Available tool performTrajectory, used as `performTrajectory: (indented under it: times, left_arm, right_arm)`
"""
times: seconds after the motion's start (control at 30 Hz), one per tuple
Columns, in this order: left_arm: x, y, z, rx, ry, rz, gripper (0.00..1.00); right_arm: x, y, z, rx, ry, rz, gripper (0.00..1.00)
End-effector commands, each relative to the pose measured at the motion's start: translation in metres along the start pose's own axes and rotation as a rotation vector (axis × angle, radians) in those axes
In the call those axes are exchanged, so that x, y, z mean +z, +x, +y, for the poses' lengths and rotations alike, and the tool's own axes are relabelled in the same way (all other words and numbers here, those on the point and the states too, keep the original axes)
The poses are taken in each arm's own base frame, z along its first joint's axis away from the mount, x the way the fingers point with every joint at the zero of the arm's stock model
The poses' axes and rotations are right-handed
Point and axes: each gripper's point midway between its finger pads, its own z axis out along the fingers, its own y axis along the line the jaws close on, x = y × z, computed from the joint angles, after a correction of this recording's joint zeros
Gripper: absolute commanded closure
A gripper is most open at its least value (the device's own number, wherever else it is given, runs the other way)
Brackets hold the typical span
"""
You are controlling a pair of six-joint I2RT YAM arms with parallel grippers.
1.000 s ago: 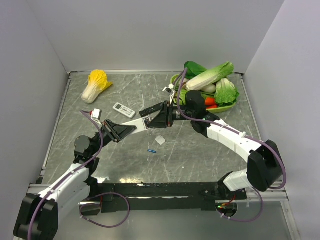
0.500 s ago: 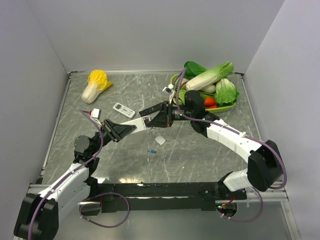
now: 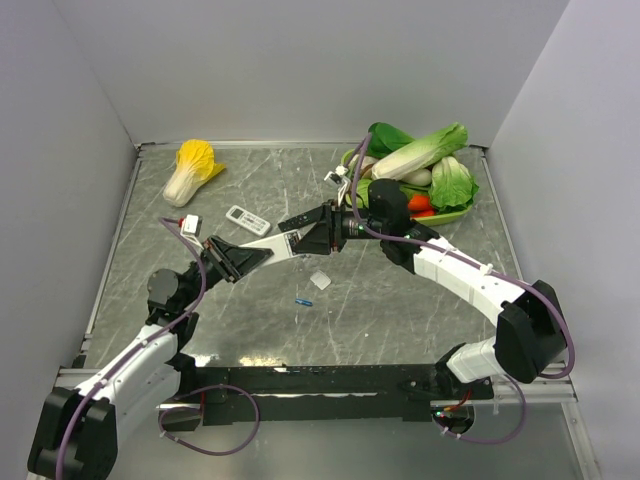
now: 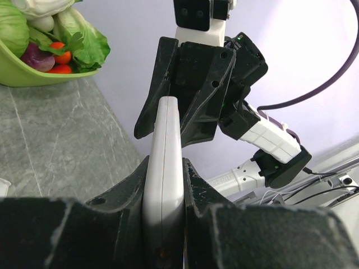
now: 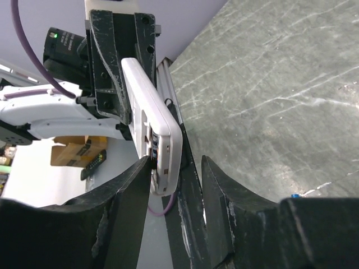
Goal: Load the batteries into the remote control
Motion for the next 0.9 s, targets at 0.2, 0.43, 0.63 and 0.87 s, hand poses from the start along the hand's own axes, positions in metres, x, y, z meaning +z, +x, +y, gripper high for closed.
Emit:
performTrajectory:
  times: [0.2,0.43,0.63,0.87]
  left_arm:
    - [0.006,-0.004,-0.043,0.084,0.13,0.045,0.99]
    - [0.009,-0.005,-0.037,0.086,0.086,0.058,0.92]
    - [0.01,-0.023,-0.029,0.09,0.001,-0.05,0.4]
    - [0.004,-0.043,-0.022,-0.001,-0.054,-0.215,0.13]
  right_arm:
    - [-0.003,-0.031,0.041,-0.072,-0.106,-0.063,0.53]
    - [-0.008,-0.03,0.045,-0.048,-0.105,-0.079,0.78]
    - [-0.01,-0.038,0.045,0.006,-0.09,-0.158,0.94]
    - [-0.005,-0.047,0.044,0.145,-0.097,-0.299,1.0]
